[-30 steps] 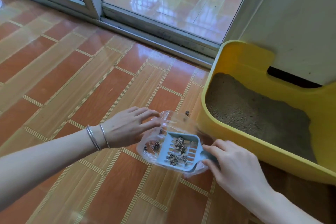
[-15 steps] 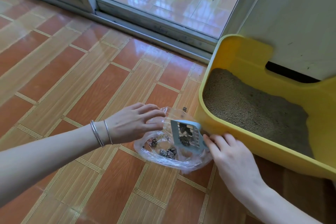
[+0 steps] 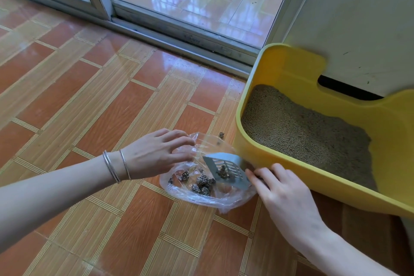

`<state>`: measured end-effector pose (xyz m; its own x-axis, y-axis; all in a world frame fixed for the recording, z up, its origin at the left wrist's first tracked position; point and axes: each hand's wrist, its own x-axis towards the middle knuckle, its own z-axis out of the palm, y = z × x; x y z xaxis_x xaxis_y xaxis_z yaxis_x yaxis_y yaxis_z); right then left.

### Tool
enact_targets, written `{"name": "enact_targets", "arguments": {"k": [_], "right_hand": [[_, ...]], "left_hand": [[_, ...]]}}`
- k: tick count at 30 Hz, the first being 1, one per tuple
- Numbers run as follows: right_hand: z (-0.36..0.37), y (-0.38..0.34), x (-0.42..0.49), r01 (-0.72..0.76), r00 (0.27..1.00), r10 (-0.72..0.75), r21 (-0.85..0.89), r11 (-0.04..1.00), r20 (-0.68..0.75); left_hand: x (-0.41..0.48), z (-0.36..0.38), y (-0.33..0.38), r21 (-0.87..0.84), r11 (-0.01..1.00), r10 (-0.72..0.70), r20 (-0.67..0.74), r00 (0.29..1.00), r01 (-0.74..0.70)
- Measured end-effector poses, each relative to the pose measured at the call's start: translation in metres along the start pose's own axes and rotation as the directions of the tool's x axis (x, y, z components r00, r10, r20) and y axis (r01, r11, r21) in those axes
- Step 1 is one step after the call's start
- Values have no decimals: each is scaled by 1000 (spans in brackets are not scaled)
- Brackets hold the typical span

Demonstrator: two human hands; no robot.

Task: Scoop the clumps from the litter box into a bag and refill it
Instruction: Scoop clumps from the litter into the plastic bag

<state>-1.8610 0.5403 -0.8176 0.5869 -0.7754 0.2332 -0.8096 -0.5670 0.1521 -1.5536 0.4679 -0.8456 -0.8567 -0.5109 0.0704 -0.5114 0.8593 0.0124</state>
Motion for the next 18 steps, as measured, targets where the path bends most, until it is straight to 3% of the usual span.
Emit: {"name": "enact_targets", "arguments": {"k": [11,15,18], "right_hand": [[-6,10,0,10,995,-17,74,997,96],[-23,13,-4,-216,961,149,293,931,235],[-47,22,-1,-381,915,232,524,761,329]], "left_hand": [[8,-2,6,-26,999,-26,27,999,26],[7,-4,3,-20,998,-63,10,998,63],[10,-12,-2,-2,996,-92,-36,995,92]]}}
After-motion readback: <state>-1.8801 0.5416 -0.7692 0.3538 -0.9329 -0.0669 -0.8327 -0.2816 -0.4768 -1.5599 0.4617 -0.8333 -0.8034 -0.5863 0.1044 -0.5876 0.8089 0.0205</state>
